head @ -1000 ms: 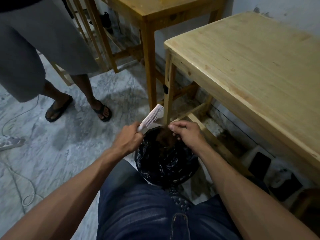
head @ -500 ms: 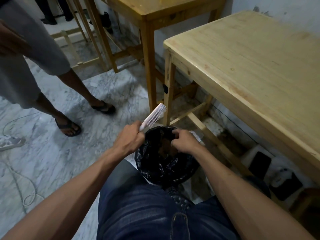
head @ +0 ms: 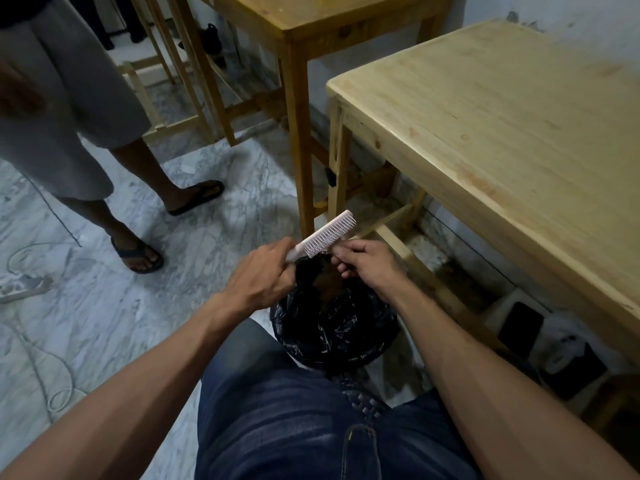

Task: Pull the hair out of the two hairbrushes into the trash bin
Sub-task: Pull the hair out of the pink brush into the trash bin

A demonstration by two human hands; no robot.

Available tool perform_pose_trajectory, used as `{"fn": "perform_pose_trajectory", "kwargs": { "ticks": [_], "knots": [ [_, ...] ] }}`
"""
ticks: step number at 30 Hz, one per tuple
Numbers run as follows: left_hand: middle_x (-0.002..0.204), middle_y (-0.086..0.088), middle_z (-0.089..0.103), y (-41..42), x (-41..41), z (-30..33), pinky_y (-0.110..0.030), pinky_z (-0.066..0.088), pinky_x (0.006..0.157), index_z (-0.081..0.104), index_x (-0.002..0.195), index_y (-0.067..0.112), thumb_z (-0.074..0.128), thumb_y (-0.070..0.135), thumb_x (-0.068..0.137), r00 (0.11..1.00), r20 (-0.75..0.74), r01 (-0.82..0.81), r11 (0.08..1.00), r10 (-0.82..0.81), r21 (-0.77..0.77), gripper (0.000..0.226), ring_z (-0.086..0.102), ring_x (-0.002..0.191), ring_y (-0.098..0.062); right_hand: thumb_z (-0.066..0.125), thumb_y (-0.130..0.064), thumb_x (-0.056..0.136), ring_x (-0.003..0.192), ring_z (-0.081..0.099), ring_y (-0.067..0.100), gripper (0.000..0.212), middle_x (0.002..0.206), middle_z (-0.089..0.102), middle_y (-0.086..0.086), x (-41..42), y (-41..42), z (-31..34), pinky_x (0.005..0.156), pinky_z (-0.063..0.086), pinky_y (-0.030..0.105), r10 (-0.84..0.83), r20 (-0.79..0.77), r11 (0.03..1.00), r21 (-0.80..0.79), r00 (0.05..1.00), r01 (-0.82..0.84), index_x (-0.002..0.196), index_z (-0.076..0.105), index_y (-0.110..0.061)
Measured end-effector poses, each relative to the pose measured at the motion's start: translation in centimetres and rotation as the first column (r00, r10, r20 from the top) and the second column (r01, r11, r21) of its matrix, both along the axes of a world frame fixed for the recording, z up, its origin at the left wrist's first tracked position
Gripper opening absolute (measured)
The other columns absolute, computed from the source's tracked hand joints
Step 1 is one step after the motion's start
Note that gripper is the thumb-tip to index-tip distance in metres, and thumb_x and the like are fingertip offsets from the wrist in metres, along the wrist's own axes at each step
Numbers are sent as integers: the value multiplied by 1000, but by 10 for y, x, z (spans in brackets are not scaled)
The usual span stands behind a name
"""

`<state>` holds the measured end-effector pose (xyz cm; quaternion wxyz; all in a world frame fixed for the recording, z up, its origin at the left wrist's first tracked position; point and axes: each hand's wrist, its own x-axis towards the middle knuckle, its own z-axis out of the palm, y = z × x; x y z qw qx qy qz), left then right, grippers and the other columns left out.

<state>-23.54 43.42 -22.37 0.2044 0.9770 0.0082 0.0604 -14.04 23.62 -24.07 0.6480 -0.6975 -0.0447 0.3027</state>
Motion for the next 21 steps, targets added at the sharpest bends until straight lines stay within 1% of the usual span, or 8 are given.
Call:
{"fn": "perform_pose_trajectory", "kwargs": {
  "ticks": [5,9,12,14,16,17,19,21],
  "knots": [
    [81,-10,63,9,-4,-10,-37,42,53,54,101,14,42,27,80,996,-62,-62,997,65,51,28,55,61,-32,69,-10,97,67,65,6,16,77,77,-1,-1,-10,-4,65,56,20,-82,38,996,23,996,81,92,81,-20],
    [78,-13,63,21,-12,-17,-38,42,54,52,98,14,39,26,78,980,-119,-156,986,162,59,27,55,62,-33,70,-10,97,67,65,5,14,77,77,-1,1,-14,-2,65,55,20,-111,55,993,34,992,109,94,81,-18],
    [73,-14,62,25,-14,-20,-39,42,54,52,95,12,38,25,78,973,-141,-179,983,184,44,25,56,61,-34,68,-11,98,70,67,8,13,85,77,1,-1,-14,-3,64,56,19,-15,71,996,-86,997,21,102,79,-16],
    [71,-13,61,23,-13,-17,-39,41,53,52,93,12,40,27,79,973,-143,-181,983,181,15,23,56,60,-34,63,-8,100,78,70,13,27,108,76,1,-4,-10,-6,63,56,21,154,48,961,-241,987,-138,125,71,-14],
    [73,-11,63,20,-10,-13,-44,45,56,54,97,13,44,29,82,969,-175,-190,980,177,-60,24,57,63,-34,59,-3,98,84,74,18,57,134,64,0,-8,-5,-3,62,57,26,300,6,879,-391,954,-274,152,49,-19],
    [75,-11,65,17,-8,-9,-46,48,58,54,101,13,48,28,86,962,-209,-204,970,174,-135,22,59,64,-33,58,-3,96,90,75,22,65,138,62,3,-10,-2,0,66,59,30,361,20,825,-473,933,-309,156,42,-23],
    [77,-12,68,10,-5,-3,-47,53,57,53,105,12,55,19,88,945,-285,-251,913,160,-321,19,63,60,-31,56,-10,94,114,69,30,64,138,64,10,-9,2,5,87,58,36,448,118,731,-619,886,-287,155,43,-25],
    [72,-19,69,4,-3,4,-45,54,51,52,103,7,55,8,84,924,-355,-316,804,142,-503,20,63,50,-30,55,-12,94,130,59,31,60,139,65,9,-8,4,8,104,49,37,426,178,718,-663,887,-212,152,48,-24]
  ]
}}
